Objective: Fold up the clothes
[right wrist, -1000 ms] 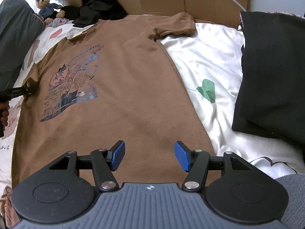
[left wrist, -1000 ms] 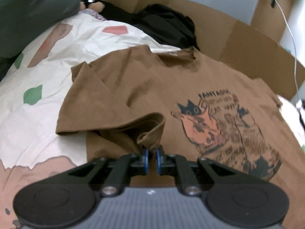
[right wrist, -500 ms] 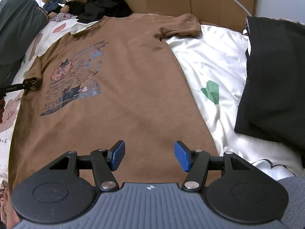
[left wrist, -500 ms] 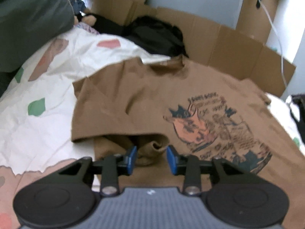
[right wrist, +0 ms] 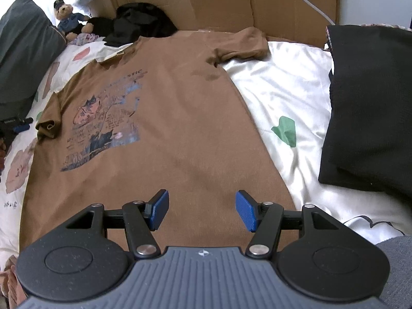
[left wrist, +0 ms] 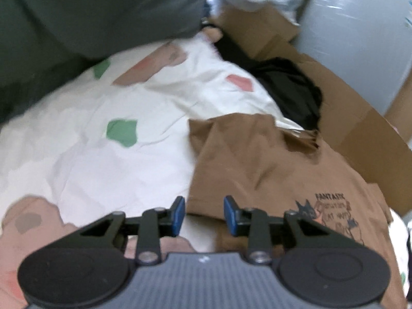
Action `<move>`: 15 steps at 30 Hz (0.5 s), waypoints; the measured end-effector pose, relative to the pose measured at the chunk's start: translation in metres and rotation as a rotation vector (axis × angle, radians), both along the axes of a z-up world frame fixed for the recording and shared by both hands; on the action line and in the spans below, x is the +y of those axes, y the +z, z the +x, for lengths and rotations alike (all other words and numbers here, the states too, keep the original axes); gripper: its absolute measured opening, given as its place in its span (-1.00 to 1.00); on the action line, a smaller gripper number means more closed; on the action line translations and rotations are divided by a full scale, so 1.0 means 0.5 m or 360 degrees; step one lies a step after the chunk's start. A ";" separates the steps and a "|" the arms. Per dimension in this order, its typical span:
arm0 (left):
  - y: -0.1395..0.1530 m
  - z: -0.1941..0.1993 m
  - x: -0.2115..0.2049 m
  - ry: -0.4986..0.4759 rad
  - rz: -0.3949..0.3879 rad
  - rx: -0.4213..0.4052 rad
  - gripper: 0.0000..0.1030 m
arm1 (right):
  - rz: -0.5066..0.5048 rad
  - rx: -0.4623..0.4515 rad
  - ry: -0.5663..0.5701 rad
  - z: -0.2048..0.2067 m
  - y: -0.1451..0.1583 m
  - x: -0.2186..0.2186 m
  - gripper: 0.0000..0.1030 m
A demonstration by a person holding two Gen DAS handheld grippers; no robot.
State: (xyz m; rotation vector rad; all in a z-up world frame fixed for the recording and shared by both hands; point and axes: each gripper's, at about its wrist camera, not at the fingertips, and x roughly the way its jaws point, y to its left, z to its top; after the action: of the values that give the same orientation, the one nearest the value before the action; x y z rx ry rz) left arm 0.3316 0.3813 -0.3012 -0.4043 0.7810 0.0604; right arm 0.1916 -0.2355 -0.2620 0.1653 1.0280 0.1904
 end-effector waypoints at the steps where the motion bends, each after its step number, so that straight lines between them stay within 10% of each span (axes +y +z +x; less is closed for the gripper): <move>1: -0.010 0.005 0.008 0.0036 -0.0043 0.0018 -0.32 | 0.0004 -0.0001 0.0001 0.002 -0.001 0.001 0.21; 12: -0.072 0.049 0.039 0.0082 -0.0190 0.0057 -0.31 | -0.0005 0.0066 0.0008 0.021 -0.020 0.011 0.21; 15: -0.070 0.055 0.038 -0.0023 -0.0217 0.0037 -0.87 | -0.0008 0.0083 0.0004 0.022 -0.025 0.011 0.21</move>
State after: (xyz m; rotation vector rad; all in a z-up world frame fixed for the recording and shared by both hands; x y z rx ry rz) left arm 0.3590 0.4004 -0.3364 -0.5278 0.8136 -0.0019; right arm 0.2026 -0.2298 -0.2745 0.1651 1.0804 0.1869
